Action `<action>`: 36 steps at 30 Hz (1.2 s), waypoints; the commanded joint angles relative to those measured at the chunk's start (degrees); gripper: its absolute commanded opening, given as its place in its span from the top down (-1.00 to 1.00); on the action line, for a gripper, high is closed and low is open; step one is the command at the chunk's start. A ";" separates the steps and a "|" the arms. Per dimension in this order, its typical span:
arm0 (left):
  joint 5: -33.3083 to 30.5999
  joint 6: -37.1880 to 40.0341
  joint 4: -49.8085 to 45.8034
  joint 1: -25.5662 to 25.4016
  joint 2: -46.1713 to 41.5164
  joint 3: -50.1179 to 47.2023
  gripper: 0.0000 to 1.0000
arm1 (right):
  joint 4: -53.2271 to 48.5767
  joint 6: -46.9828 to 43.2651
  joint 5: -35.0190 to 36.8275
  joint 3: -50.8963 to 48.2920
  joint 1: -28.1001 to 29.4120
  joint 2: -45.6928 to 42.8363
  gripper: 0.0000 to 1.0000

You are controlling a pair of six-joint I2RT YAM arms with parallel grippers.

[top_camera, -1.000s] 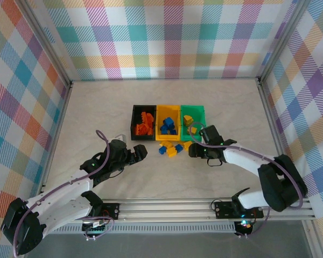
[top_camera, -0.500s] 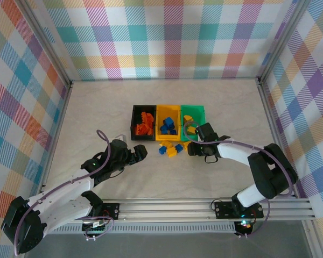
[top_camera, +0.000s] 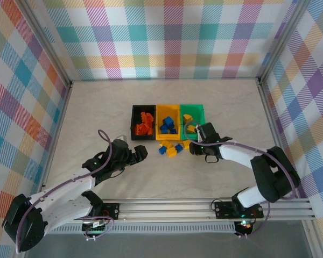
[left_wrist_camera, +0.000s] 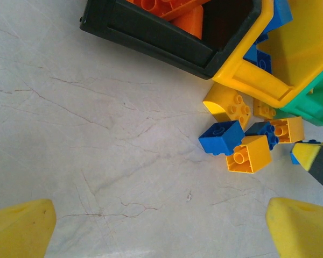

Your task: Sort the legos into containers by color

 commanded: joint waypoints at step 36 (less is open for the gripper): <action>6.11 11.23 6.42 -3.34 22.20 12.19 -0.79 | -7.44 6.20 -0.35 37.58 6.89 16.96 -0.37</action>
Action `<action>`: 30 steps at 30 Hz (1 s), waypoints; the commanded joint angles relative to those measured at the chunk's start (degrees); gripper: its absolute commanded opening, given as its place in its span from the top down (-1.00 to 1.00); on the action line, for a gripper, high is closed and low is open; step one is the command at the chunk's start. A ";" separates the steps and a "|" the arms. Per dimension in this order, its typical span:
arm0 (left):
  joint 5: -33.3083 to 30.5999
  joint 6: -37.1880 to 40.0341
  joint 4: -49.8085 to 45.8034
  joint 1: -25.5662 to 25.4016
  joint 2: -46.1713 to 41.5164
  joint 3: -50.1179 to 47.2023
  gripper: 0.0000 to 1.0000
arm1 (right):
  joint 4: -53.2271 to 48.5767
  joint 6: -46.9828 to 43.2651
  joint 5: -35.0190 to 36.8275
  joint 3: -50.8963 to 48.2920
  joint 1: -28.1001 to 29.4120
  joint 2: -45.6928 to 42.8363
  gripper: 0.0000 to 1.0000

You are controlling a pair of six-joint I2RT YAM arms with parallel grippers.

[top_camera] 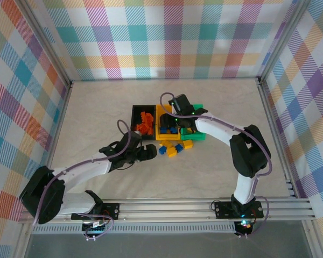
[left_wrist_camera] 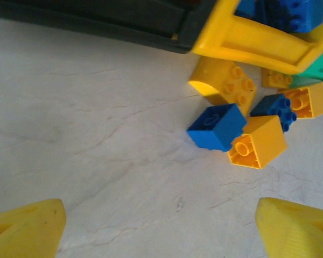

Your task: Sort the legos into containers by color

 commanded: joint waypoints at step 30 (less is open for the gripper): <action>-1.04 5.76 16.59 -15.46 20.30 11.60 -0.15 | 2.83 4.80 5.75 -34.97 -1.78 -42.77 -0.40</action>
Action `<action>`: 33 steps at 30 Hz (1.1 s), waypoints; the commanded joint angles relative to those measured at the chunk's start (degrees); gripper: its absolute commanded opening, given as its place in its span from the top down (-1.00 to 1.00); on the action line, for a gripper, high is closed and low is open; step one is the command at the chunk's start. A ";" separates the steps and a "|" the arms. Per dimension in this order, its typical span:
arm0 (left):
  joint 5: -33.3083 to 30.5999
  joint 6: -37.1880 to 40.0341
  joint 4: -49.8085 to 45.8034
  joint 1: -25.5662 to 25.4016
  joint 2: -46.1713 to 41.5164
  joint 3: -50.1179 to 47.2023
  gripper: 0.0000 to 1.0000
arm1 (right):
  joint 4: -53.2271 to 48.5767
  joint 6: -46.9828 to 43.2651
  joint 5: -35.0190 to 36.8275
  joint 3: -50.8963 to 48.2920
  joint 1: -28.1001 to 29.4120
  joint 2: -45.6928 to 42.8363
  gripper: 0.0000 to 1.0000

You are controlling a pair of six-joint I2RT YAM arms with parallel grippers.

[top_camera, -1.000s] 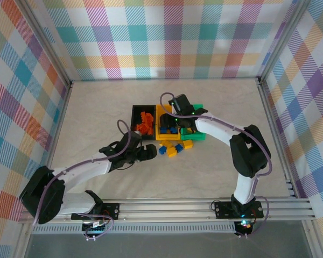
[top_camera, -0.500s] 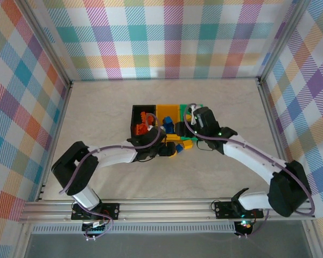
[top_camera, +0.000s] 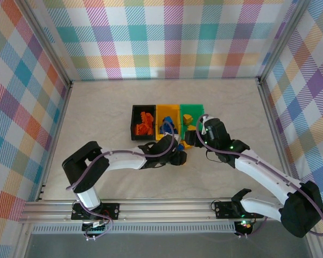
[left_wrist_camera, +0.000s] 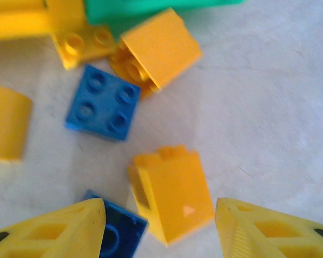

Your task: Sort the legos into containers by color

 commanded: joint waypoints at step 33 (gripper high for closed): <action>-13.93 10.48 -11.91 -2.26 7.20 5.21 -0.24 | 0.80 1.87 -1.18 -3.00 -2.88 -3.17 -0.40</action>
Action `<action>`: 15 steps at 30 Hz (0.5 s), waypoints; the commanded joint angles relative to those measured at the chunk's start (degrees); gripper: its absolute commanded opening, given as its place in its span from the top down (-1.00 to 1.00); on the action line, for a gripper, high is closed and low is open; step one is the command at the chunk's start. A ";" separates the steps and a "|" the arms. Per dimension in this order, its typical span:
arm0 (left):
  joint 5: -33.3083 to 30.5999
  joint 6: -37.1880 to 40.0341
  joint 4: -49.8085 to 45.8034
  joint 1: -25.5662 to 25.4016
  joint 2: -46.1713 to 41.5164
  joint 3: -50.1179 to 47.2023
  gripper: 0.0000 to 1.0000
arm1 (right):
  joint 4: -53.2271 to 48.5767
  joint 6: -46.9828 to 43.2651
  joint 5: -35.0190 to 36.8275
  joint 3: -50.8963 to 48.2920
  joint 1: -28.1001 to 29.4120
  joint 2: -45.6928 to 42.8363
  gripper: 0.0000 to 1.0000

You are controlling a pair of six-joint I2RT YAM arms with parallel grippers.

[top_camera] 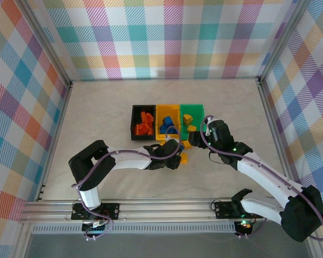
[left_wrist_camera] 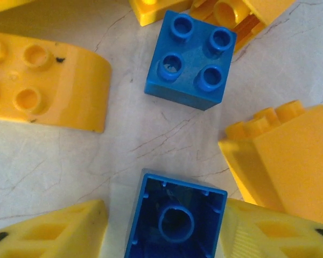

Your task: Sort the legos into containers by color

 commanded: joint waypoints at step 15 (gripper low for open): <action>-2.89 -0.24 -4.09 -0.18 -9.86 -1.12 0.36 | 0.23 0.78 -0.99 -1.24 -1.16 -2.48 -0.40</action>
